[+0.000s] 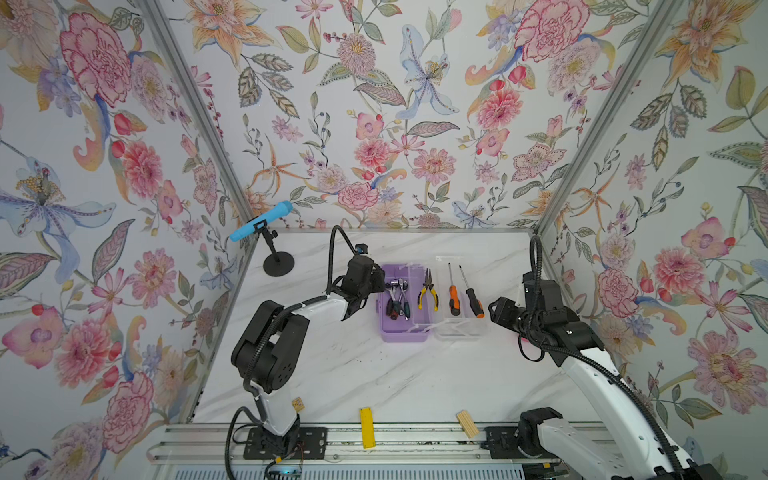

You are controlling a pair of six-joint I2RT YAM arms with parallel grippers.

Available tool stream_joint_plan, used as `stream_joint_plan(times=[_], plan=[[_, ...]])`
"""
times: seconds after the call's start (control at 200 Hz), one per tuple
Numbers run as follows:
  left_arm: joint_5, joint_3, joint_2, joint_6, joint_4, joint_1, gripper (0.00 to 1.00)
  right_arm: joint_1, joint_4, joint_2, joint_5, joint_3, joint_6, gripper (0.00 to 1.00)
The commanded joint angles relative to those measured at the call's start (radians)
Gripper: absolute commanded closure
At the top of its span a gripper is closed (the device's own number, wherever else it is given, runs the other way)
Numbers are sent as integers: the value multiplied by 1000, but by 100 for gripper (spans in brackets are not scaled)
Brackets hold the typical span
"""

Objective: Pack the tool kit
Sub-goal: 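Open the right gripper and lift it away while the left gripper lowers over the ratchets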

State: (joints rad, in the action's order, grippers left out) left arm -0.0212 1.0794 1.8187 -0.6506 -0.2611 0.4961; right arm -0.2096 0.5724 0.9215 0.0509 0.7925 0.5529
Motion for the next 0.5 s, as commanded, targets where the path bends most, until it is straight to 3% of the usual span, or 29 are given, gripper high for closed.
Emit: stream_joint_plan(times=[0.0, 0.495], plan=[[-15, 53, 45, 48, 31, -15, 53, 18, -70, -12, 96, -88, 98, 47], [-86, 133, 168, 31, 0, -18, 58, 55, -161, 40, 104, -212, 110, 48]])
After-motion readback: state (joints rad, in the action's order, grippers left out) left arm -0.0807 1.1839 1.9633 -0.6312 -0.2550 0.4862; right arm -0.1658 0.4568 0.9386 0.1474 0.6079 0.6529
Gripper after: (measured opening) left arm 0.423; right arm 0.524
